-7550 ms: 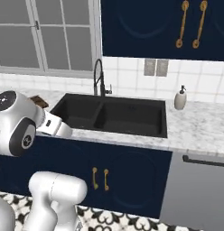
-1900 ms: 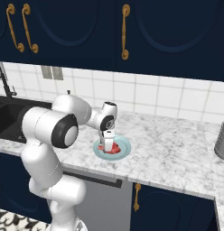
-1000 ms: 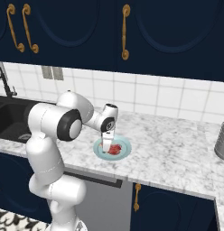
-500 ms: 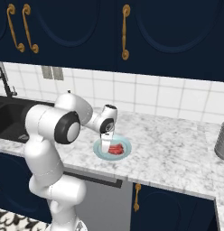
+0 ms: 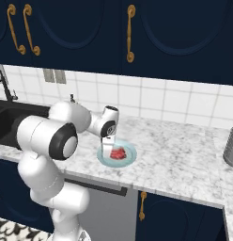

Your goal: Pick up the knife from the drawer and place it on the cutting board. Then place the meat from the plate to the cutting board.

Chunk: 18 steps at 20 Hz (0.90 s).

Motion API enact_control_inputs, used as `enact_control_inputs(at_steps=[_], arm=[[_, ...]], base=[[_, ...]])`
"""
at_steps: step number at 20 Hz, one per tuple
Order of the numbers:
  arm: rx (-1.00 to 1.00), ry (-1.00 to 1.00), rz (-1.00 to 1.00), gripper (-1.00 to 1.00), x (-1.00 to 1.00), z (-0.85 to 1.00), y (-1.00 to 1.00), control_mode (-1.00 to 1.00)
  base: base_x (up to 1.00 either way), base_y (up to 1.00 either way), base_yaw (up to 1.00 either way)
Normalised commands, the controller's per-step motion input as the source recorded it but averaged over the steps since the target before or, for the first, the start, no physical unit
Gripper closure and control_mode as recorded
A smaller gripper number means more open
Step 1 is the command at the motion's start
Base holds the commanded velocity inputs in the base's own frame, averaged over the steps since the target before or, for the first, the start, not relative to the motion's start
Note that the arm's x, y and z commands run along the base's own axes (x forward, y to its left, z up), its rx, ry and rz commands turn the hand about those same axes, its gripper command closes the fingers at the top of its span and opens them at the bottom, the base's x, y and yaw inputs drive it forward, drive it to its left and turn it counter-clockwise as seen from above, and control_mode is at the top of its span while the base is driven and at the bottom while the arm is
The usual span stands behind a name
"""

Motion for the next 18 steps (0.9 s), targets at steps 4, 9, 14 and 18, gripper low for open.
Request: enact_control_inputs(at_steps=[4,9,14,18], arm=[[0.00,-0.07,0.19,1.00,-0.48,0.58,0.06,-1.00],[0.00,-0.07,0.26,1.00,-0.47,0.55,0.04,-1.00],[0.00,-0.06,0.32,1.00,-0.46,0.58,0.13,-1.00],[-0.01,-0.12,0.31,1.00,-0.64,0.41,0.29,-1.00]], base=[[0.00,0.00,0.00],[0.00,0.00,0.00],[0.00,0.00,0.00],[0.00,0.00,0.00]])
